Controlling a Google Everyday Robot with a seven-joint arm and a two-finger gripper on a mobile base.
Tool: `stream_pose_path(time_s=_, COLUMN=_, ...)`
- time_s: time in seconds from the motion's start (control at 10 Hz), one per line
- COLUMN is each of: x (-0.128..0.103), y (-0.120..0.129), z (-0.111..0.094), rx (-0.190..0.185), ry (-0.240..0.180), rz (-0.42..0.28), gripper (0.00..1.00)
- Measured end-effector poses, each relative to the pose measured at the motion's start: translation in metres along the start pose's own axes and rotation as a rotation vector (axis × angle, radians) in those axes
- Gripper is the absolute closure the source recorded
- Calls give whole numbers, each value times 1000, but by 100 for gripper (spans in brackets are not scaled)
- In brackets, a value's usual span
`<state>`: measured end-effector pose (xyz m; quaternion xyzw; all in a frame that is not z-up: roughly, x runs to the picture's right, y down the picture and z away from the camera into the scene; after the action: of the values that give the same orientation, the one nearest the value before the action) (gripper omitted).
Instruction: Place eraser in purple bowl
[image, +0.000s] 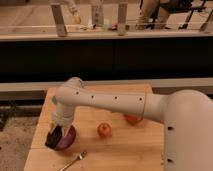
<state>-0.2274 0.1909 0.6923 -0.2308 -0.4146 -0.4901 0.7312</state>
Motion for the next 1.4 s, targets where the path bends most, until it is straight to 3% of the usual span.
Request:
stream_pose_path(time_s=0.7, x=11, y=6, z=11, rx=-59, ry=8, rz=103, gripper=20)
stream_pose_path(time_s=0.9, x=14, y=5, z=15, rx=-121, ry=11, rz=145, gripper=20)
stream_pose_path(time_s=1.4, x=15, y=6, z=15, rx=-126, ry=14, rz=150, gripper=20)
